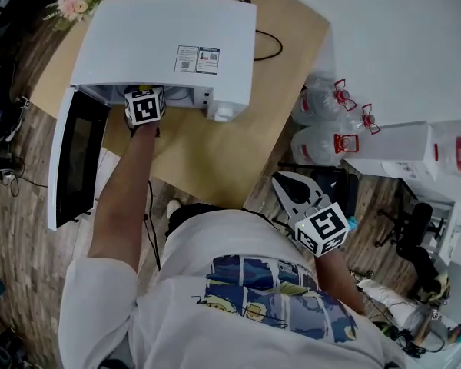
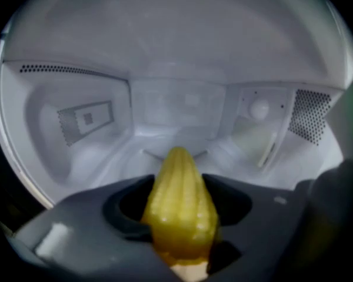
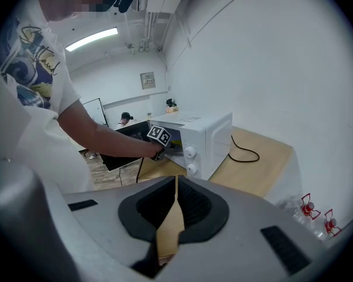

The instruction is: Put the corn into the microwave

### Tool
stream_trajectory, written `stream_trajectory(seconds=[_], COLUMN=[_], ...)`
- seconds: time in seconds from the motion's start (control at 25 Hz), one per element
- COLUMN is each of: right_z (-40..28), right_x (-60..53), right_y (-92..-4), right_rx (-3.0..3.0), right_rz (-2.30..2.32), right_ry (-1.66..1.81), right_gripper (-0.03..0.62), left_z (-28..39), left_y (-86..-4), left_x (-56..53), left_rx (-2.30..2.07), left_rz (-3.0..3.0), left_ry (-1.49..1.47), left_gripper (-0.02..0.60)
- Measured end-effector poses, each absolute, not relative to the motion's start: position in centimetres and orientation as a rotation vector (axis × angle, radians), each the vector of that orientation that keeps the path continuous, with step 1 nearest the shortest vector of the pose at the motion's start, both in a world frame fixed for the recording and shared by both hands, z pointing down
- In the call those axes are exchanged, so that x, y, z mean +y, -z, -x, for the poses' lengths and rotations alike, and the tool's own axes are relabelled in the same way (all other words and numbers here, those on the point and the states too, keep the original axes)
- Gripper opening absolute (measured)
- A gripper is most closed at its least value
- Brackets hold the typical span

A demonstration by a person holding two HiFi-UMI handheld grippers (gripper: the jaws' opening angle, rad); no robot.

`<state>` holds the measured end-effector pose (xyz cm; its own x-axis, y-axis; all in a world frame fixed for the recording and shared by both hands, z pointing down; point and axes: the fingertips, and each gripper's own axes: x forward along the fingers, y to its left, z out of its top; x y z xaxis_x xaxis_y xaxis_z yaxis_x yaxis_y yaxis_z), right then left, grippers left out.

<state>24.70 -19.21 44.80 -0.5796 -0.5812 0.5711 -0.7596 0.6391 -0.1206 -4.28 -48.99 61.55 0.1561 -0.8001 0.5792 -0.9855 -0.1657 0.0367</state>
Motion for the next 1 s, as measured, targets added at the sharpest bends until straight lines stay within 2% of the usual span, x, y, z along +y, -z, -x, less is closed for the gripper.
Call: stream_trajectory(seconds=[0.8,1.0], right_z=[-23.6,-22.7], right_x=[-19.4,-19.1], right_y=[-45.6,-45.9], right_rx=[-2.346,-2.353], right_rz=[-1.085,-1.084], right_ry=[-0.535,-0.55], right_gripper=[0.018,0.02], left_z=[3.9,4.0], left_y=[-62.5,-62.4], left_x=[-49.9,-49.4], left_rx=[-1.686,-1.671], left_rz=[-2.045,-2.082], left_ry=[-0.749,-0.768], left_gripper=[0.265,0.306])
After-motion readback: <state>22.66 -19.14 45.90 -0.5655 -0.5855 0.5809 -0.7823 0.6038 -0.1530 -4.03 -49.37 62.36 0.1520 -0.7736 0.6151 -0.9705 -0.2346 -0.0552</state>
